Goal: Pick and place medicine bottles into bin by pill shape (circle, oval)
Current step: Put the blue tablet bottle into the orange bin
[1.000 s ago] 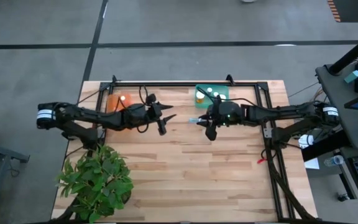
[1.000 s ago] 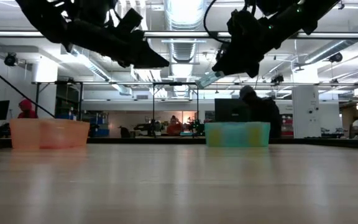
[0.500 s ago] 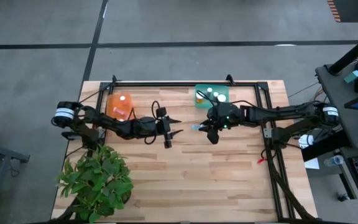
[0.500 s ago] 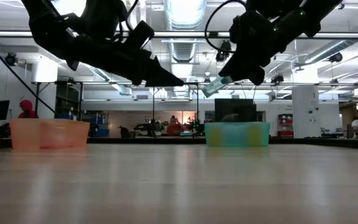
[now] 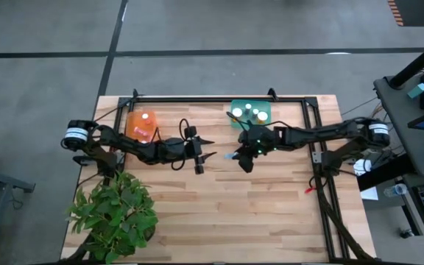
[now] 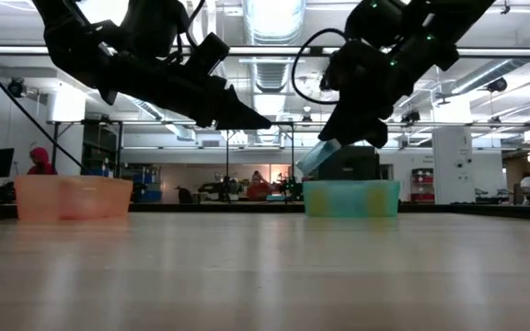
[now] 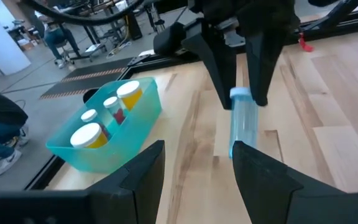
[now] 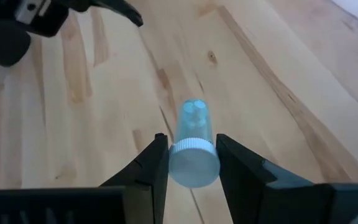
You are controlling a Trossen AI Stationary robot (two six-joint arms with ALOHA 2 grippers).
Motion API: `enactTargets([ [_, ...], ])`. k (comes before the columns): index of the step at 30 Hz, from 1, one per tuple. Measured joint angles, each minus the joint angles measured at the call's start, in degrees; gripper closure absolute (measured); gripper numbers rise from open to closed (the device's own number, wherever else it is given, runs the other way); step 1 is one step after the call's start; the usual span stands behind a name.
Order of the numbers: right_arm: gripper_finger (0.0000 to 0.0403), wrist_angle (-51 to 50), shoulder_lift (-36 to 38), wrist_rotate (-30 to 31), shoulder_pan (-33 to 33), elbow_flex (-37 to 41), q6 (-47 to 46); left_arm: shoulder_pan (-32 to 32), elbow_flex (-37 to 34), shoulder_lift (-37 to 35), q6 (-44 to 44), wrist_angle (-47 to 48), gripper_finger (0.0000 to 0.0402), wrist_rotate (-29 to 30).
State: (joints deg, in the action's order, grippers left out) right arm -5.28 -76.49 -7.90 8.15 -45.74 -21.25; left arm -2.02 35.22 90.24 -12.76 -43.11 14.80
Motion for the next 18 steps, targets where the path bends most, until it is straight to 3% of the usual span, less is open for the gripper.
enactTargets([
  [18,0.0293,-2.6,-8.2,0.0,0.0,-9.8,6.8,0.0,-0.2,0.6,3.9,0.1,0.0231,-1.6],
])
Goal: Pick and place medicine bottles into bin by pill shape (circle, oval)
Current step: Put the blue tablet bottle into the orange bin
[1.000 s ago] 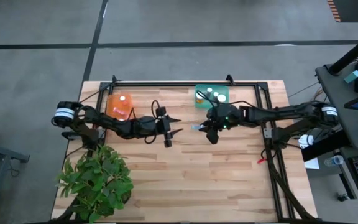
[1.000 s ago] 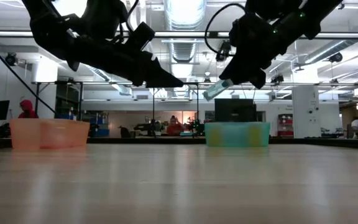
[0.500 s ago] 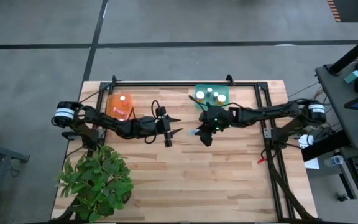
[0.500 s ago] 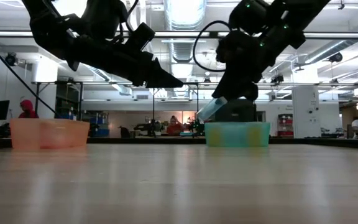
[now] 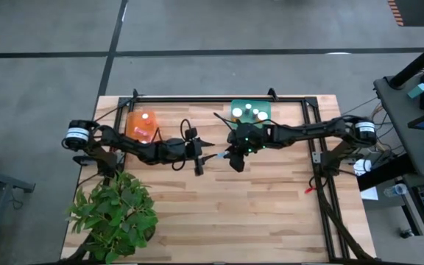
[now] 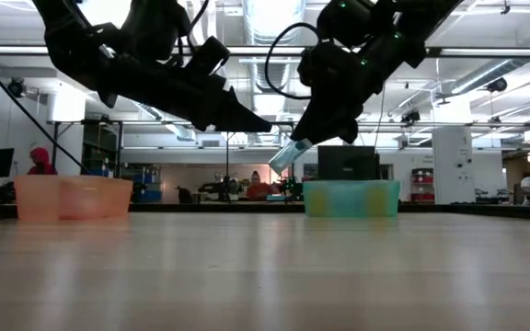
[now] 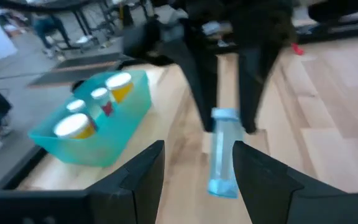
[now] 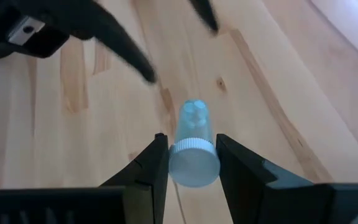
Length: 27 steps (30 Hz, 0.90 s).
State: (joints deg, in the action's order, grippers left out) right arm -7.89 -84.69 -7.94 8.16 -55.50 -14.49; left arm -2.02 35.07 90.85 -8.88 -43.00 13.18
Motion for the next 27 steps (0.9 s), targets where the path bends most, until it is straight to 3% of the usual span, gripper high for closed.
enactTargets([
  [10,0.0293,-0.5,-0.7,0.5,0.1,-2.0,2.1,-0.2,-0.3,2.2,0.1,1.5,0.0191,-0.8],
  [27,0.0293,2.4,-0.6,0.5,0.1,-2.3,1.5,-0.4,1.9,5.6,-3.7,-2.6,0.0189,-0.9],
])
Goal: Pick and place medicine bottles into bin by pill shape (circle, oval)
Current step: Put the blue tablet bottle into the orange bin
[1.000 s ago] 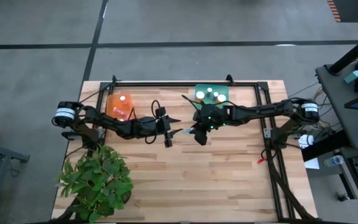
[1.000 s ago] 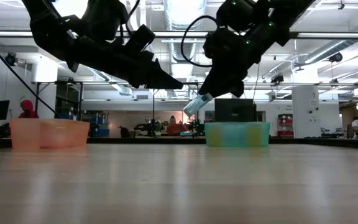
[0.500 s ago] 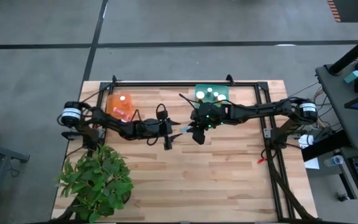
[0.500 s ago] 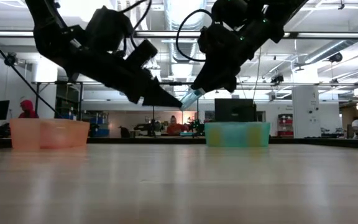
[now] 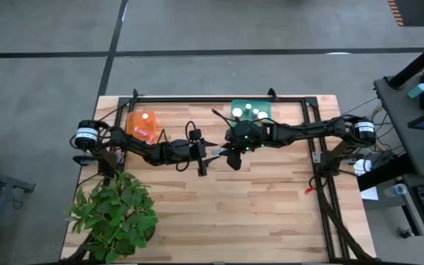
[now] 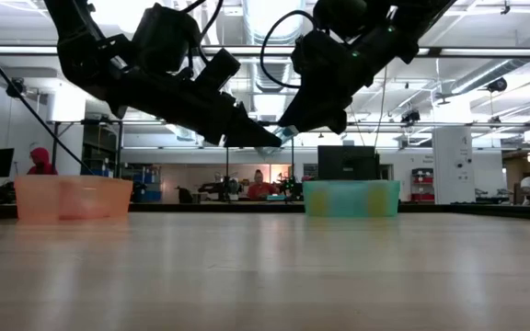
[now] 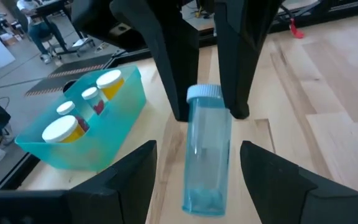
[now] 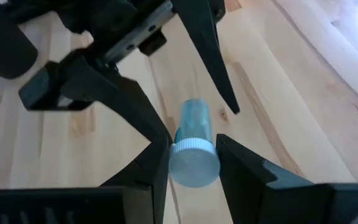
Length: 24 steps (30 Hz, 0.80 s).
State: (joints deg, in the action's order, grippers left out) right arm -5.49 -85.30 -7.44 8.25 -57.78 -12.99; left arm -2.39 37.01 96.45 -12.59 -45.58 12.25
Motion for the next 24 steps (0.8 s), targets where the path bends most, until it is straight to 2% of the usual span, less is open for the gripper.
enactTargets([
  [19,0.0293,-0.8,0.0,0.0,0.4,-1.6,-2.9,-0.2,0.0,0.0,0.2,-0.4,0.0189,-0.1],
  [24,0.0293,-2.6,0.0,0.0,0.4,-3.6,-2.3,-0.2,0.0,0.0,0.2,-0.4,0.0207,-0.1],
])
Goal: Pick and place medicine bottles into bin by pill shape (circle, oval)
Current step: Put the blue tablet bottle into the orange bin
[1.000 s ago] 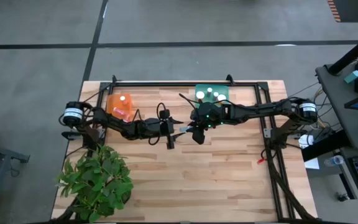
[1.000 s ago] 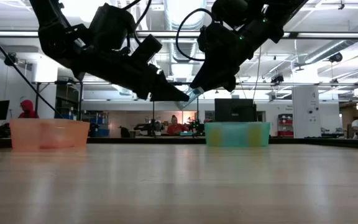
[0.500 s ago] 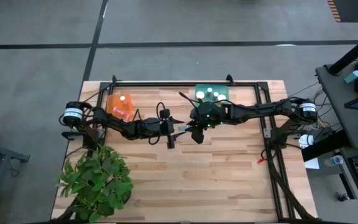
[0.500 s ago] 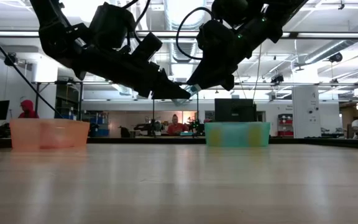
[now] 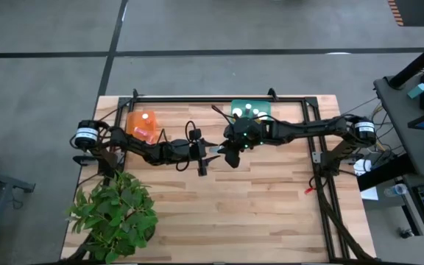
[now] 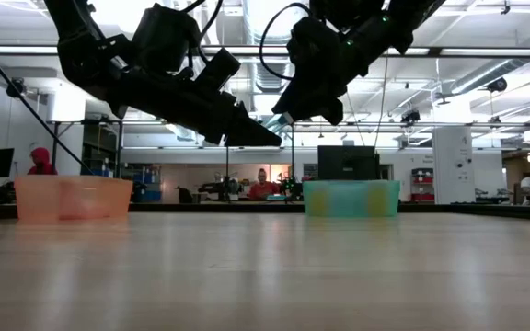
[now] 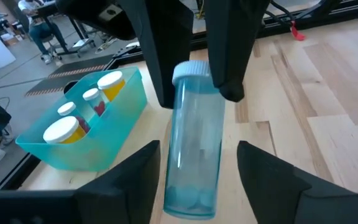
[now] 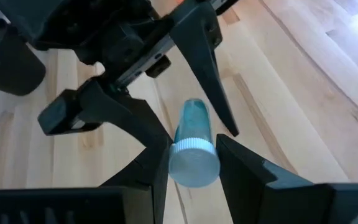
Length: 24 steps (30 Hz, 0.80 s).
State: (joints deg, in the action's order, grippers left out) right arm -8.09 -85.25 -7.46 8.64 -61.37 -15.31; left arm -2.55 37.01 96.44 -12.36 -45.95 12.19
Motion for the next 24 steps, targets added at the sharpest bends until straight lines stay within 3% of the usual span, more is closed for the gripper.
enactTargets([
  [14,0.0290,-0.7,-0.1,-0.1,0.0,-0.3,0.4,0.0,0.0,0.0,-0.7,0.3,0.0334,-0.1],
  [24,0.0239,-0.1,-0.1,0.1,0.0,-0.3,1.0,0.0,0.0,0.0,-1.5,0.0,0.0326,-0.1],
])
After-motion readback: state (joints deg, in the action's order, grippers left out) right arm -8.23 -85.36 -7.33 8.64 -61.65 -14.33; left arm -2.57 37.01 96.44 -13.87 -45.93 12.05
